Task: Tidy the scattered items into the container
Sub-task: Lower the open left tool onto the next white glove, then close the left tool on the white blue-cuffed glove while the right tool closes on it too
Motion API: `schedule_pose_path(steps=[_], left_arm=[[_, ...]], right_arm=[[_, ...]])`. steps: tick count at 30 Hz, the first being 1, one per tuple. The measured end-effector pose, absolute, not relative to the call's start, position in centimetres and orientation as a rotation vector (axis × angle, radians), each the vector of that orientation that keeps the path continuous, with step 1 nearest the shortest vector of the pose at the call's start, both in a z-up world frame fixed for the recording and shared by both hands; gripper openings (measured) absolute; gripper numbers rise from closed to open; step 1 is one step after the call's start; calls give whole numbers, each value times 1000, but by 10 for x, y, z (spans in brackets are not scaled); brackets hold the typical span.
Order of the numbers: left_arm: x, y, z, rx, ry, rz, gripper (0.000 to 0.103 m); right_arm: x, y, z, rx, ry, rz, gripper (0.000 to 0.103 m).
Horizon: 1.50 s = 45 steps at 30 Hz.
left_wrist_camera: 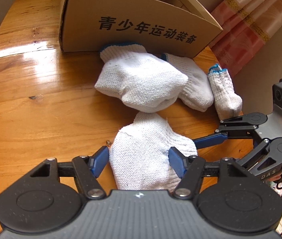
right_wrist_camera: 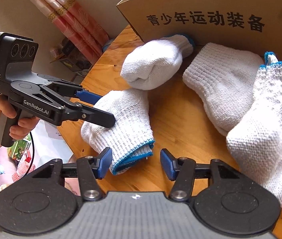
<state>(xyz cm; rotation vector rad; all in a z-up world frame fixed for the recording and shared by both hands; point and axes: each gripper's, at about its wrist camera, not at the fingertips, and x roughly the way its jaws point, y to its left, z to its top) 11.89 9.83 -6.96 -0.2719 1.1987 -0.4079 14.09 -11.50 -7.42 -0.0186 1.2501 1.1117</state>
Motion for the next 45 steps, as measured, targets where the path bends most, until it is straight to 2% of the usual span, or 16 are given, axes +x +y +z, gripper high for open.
schedule_pose_path(steps=[6, 11, 13, 18, 22, 28, 35, 45], left_arm=[[118, 99, -73, -305, 1215, -396, 65], [117, 100, -76, -334, 1230, -386, 66], [116, 102, -77, -349, 1237, -380, 67], [115, 112, -69, -330, 1191, -346, 66], [118, 114, -69, -346, 1194, -367, 51], [117, 113, -69, -352, 1201, -376, 51], [115, 110, -65, -352, 1208, -375, 46], [114, 98, -43, -335, 1154, -399, 44]], right_arm=[[142, -115, -87, 123, 1323, 1133, 56], [145, -109, -91, 167, 1267, 1096, 54], [143, -106, -88, 132, 1241, 1085, 45], [147, -106, -86, 113, 1225, 1071, 41], [151, -105, -88, 115, 1237, 1073, 41], [148, -110, -82, 98, 1231, 1059, 42], [145, -114, -71, 62, 1212, 1053, 29], [144, -116, -46, 15, 1154, 1050, 28]])
